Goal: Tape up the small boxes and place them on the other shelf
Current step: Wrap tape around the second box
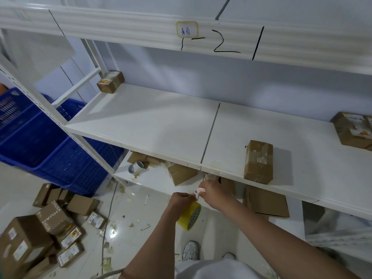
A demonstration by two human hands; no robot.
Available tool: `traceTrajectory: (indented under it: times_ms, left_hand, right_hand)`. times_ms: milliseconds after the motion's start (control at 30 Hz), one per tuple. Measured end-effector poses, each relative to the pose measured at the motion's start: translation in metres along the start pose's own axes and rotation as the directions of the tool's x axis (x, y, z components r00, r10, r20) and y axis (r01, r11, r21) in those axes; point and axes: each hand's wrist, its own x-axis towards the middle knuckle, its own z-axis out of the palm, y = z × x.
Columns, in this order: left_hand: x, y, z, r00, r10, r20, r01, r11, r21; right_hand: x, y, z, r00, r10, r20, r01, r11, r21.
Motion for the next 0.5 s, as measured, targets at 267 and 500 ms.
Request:
traceTrajectory:
  times_ms: [267, 500]
  left_hand:
    - [-0.001, 0.000, -0.001, 1.000, -0.009, -0.007, 0.009, 1.000, 0.018]
    - [0.001, -0.001, 0.004, 0.999, -0.033, 0.007, 0.033, 0.999, 0.036]
  right_hand:
    - [0.008, 0.002, 0.009, 0.998, -0.047, 0.029, 0.051, 0.984, -0.172]
    - [0.005, 0.004, 0.010, 0.996, -0.031, 0.086, 0.055, 0.954, -0.294]
